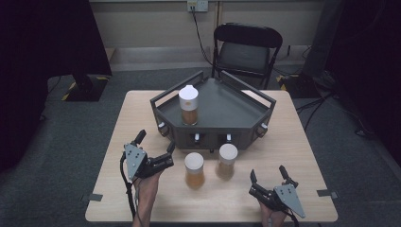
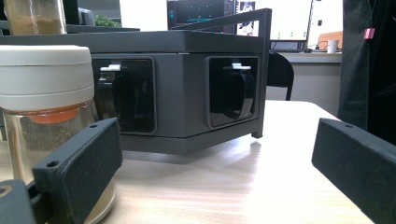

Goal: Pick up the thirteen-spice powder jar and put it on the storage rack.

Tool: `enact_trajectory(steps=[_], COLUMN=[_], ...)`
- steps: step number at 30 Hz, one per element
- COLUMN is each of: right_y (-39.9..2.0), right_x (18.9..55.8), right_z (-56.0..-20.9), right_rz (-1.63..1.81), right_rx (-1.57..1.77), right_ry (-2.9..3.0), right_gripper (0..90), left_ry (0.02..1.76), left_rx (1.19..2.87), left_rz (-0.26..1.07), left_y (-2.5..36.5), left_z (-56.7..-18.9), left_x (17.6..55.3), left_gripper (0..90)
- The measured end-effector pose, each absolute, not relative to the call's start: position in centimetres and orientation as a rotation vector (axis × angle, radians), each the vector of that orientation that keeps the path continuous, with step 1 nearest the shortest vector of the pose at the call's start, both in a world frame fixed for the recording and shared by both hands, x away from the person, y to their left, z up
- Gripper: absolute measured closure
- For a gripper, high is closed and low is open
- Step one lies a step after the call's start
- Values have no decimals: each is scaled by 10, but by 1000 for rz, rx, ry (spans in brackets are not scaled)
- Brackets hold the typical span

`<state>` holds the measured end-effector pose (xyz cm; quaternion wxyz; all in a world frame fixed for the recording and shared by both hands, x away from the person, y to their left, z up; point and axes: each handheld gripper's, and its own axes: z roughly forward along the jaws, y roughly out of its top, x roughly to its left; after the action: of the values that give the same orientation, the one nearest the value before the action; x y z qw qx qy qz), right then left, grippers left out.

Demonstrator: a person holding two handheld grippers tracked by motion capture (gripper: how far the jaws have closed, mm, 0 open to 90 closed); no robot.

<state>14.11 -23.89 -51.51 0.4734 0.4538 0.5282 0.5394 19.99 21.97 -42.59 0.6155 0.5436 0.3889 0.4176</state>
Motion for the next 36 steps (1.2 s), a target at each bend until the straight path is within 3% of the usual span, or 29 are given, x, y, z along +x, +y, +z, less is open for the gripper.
enact_trajectory(steps=[36], right_y=[-239], right_x=[141], right_z=[-515], right_rz=[1319], right_rx=[1111], right_ry=[1291], right_gripper=[6], left_ry=[942], left_rx=[1259], left_rz=[988], left_y=[221], left_z=[-498], left_x=[175], left_gripper=[1])
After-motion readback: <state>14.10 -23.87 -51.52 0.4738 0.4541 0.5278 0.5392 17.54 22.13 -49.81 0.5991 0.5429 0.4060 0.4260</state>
